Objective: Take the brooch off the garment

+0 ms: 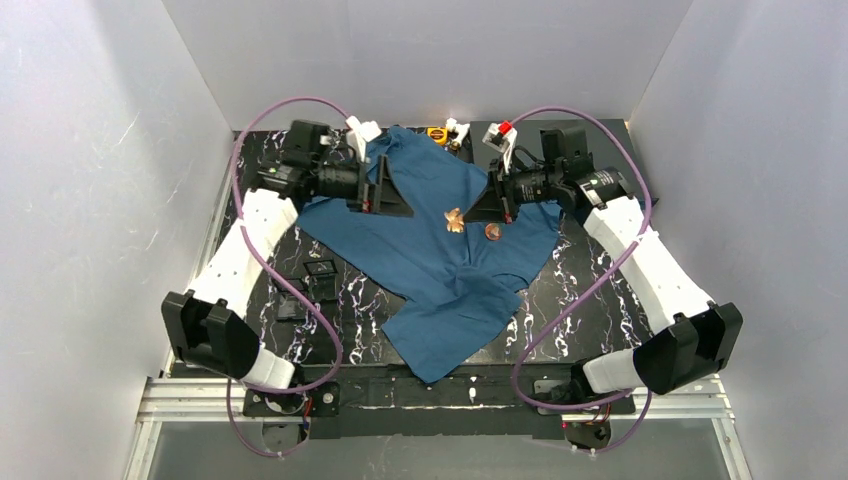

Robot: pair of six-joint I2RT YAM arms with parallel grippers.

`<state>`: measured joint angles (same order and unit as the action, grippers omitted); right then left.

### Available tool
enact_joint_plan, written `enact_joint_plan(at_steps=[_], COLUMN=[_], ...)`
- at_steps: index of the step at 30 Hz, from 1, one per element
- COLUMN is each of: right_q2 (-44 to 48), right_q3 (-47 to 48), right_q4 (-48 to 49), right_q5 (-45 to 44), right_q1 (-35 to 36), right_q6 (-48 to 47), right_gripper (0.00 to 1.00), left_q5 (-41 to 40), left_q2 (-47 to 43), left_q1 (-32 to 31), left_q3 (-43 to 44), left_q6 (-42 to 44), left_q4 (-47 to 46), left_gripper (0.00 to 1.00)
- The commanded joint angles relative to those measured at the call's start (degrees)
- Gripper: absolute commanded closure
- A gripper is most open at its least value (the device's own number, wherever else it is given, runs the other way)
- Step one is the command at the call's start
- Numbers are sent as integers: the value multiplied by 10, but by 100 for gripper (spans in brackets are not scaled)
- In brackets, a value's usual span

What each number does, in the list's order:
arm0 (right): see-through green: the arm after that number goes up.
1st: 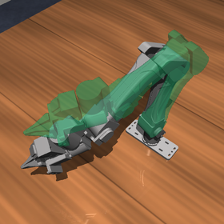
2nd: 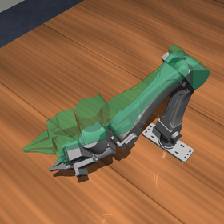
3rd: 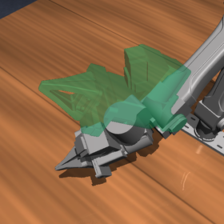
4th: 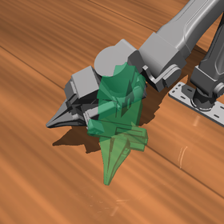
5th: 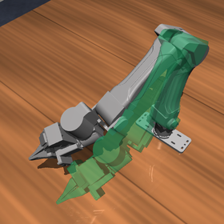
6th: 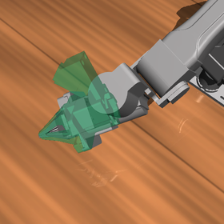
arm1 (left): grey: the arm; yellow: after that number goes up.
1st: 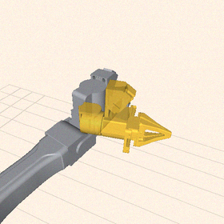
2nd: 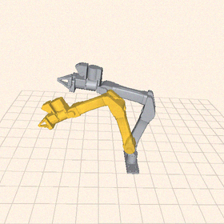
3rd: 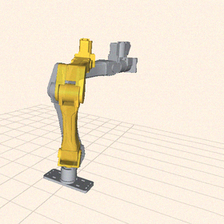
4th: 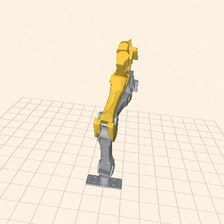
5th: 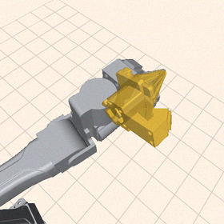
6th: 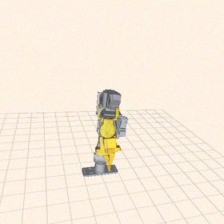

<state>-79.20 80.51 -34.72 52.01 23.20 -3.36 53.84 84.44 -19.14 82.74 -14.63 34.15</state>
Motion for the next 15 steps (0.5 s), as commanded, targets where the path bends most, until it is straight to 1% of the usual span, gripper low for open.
enact_joint_plan(at_steps=[1,2,3,6,9,11,13,15], right_q2=[20,25,33,53,69,84,102,123], right_q3=[48,50,53,50,42,25,-2,-34], right_q4=[-40,-43,-44,-40,-30,-11,15,36], right_q5=[-51,-63,-84,-127,-161,-181,-198,-204], right_q1=[15,22,33,76,118,144,169,189], right_q6=[-125,-150,-175,-261,-352,-422,-504,-586], right_gripper=[99,99,99,99,99,99,99,99], left_q5=[-44,-55,-48,8,67,85,88,83], left_q2=[-29,-35,-40,-32,1,9,0,-12], left_q1=[67,81,95,120,121,120,117,109], left_q3=[61,68,77,129,191,215,214,210], left_q6=[41,28,34,89,153,212,254,274], left_q4=[106,99,98,140,234,280,294,295], left_gripper=[2,2,2,2,2,2,2,2])
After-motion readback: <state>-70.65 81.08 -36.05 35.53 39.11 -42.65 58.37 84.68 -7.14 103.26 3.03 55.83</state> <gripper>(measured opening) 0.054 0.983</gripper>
